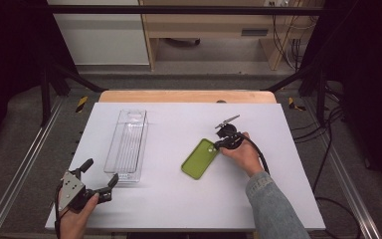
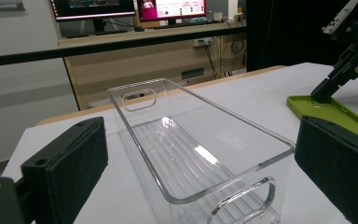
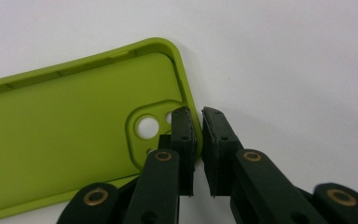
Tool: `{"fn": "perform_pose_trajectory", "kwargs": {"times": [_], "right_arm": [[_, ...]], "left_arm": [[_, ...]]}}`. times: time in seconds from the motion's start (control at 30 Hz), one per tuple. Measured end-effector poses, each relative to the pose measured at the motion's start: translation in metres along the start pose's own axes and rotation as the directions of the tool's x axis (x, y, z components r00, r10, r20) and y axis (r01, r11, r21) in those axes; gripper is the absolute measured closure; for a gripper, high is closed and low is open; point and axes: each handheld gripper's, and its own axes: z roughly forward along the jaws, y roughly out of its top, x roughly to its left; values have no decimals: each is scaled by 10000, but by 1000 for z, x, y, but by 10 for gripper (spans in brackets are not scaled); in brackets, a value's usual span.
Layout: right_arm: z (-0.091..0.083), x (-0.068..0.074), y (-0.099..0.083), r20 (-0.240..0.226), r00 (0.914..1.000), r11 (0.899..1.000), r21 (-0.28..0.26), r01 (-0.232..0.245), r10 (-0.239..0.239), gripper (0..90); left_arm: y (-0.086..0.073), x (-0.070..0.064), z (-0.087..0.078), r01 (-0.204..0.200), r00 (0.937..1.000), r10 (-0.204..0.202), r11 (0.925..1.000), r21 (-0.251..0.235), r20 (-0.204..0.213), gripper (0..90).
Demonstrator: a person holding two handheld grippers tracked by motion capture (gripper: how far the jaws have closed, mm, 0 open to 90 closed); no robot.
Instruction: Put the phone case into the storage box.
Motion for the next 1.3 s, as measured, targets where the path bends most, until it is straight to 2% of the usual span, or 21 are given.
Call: {"fn": "perform_pose_trajectory", "kwargs": {"times": [0.47,0.7,0.73,0.77,0.87,1.2,1.3], "right_arm": [[-8,3,-1,152,9997,9997,139,-215,213,840],[-22,7,-1,253,9993,9996,-146,-254,258,851],[-25,7,0,266,9996,9996,-243,-126,132,853],[-29,7,0,197,9995,9989,-406,-233,241,853],[-35,7,0,360,9993,9985,-542,-118,137,853],[-55,9,2,682,9976,9927,-1195,148,-67,854],[-62,7,0,709,9975,9905,-1377,70,28,854]], "left_arm": [[1,2,-4,131,9999,-132,9997,-182,-79,23],[4,-1,-8,-10,9998,4,9995,-306,-174,27],[5,-2,-8,0,9998,-6,9994,-333,-185,28],[5,-2,-8,-9,9998,2,9994,-352,-196,29],[5,-3,-8,-53,9999,48,9995,-314,-157,29],[4,-1,-11,100,9998,-107,9992,-393,-173,29],[4,0,-11,122,9997,-130,9991,-417,-192,29]]}}
